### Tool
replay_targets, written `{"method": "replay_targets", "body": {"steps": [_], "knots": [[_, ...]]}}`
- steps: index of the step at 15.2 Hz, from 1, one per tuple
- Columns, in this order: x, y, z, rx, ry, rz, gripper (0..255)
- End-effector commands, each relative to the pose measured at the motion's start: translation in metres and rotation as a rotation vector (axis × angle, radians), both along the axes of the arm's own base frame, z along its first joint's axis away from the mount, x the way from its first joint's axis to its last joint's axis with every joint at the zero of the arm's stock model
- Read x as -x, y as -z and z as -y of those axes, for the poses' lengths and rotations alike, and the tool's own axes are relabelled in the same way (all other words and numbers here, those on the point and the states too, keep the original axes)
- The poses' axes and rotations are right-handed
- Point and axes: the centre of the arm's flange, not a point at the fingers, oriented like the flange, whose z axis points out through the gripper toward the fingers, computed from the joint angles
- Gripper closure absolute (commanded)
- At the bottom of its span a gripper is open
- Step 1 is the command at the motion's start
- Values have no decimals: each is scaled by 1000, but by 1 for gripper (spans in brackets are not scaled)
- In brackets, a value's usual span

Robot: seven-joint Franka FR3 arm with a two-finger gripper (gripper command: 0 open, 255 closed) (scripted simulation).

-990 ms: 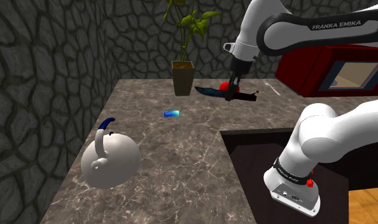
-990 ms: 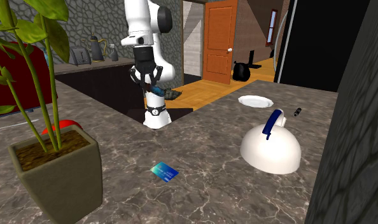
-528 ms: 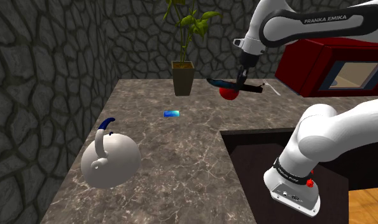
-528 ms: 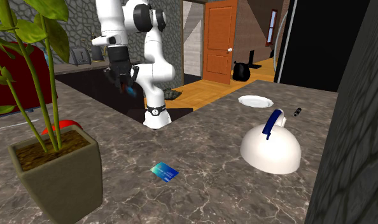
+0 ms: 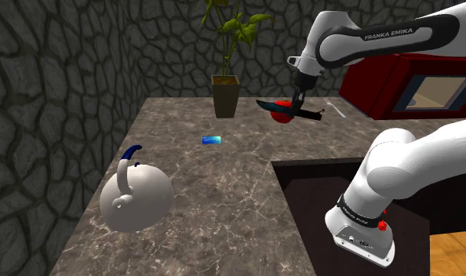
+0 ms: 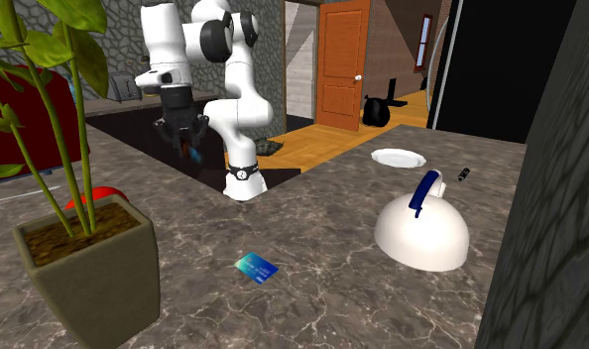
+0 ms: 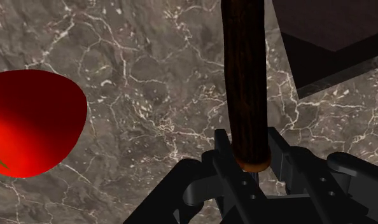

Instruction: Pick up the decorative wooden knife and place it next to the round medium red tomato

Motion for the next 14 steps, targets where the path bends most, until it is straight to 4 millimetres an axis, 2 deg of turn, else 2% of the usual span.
{"method": "replay_targets", "body": {"steps": [1, 14], "knots": [[0, 10, 1, 0, 0, 1, 255], [0, 79, 1, 0, 0, 1, 255]]}}
